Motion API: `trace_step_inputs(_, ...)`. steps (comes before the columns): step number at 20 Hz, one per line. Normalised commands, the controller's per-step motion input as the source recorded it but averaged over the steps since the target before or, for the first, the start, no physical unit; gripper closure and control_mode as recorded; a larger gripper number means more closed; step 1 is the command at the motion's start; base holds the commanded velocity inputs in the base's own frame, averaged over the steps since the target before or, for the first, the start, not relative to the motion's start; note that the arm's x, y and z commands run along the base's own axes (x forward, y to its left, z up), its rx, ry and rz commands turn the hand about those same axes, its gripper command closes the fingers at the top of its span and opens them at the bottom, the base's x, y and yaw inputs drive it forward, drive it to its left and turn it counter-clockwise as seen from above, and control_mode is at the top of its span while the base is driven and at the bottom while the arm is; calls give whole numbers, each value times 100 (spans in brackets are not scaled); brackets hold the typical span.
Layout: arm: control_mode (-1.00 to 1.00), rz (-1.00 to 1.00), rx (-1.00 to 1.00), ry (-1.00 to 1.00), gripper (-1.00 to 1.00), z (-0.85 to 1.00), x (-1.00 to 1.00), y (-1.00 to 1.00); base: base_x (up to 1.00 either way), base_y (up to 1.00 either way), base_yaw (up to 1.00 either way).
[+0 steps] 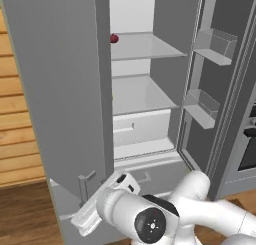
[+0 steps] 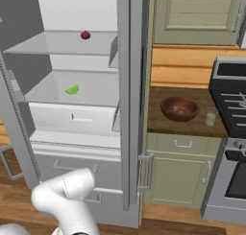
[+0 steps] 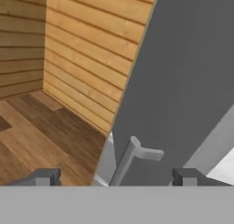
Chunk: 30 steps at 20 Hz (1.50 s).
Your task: Grab a lemon wedge from the fridge and one ice cube from the ice bowl, and put them in the glass of lemonade.
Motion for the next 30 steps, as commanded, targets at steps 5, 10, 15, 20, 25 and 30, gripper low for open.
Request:
trace_step_inputs(5, -100, -1, 8, 0, -100, 96, -26, -62, 0, 0, 0)
trace_step_inputs(10, -100, 0, 2, 0, -100, 70, -25, -72, 0, 0, 0)
trace_step_inputs(15, -100, 7, 3, 0, -100, 66, -3, -51, 0, 0, 0)
trace_step_inputs(20, -100, 22, 2, -1, -100, 21, 35, -55, 0, 0, 0)
trace_step_inputs(25, -100, 21, 1, -1, -100, 0, 67, -53, 0, 0, 0)
trace_step_inputs(30, -100, 15, 0, 12, -100, 4, 82, -7, 0, 0, 0)
